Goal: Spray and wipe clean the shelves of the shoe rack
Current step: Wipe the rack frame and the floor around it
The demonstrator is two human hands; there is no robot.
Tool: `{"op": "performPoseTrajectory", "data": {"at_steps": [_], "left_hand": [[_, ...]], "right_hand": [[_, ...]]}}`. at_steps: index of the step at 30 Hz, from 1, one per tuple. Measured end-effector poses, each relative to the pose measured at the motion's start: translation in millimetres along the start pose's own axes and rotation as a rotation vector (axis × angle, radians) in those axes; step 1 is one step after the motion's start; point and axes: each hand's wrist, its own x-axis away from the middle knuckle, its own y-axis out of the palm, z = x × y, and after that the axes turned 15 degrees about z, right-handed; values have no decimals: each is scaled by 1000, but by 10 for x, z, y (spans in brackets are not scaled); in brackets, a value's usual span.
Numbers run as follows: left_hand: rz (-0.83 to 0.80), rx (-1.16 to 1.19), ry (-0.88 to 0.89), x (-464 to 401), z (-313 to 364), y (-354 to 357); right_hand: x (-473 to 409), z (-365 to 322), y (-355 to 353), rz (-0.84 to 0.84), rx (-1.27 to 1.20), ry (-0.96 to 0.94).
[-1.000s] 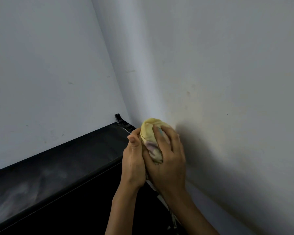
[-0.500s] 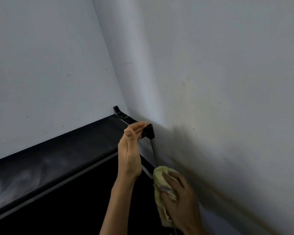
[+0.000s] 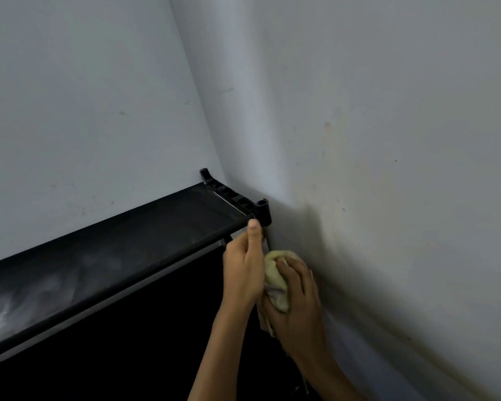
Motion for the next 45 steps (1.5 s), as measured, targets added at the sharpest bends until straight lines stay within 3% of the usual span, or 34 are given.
{"op": "performPoseTrajectory", "data": {"at_steps": [6,9,15,18,22,30,33,37,40,45], "left_hand": [[-35,71,-162,-21,25,13],[-63,67,-176,-30,21,7],[-129,-32,-167,-76,-86,31],[-126,-114,-138,-85,-178,24],[-222,-103,-227,-46,-324,10],[-391,-193,-288,-3,-481,-45],[-434,-213,-268,5,-566,-79],[-468,-297,-243,-11,-698,-129],[-487,-349,-205,-15,-724,-169],[-506,-332,-226,34,-697,-174]], "right_hand": [[-17,176,-223,-228,-150,174],[33,269,-438,-104,-226,296],[-134,95,-328,159,-199,48],[-246,88,-57,97,-177,-34],[206,336,-26,12,-52,-60],[869,734,-392,-200,23,310],[958,735,-504,-140,16,404],[574,505,-262,-2,-69,312],[379,389,-79,-28,-23,192],[338,283,-179,-71,45,215]]}}
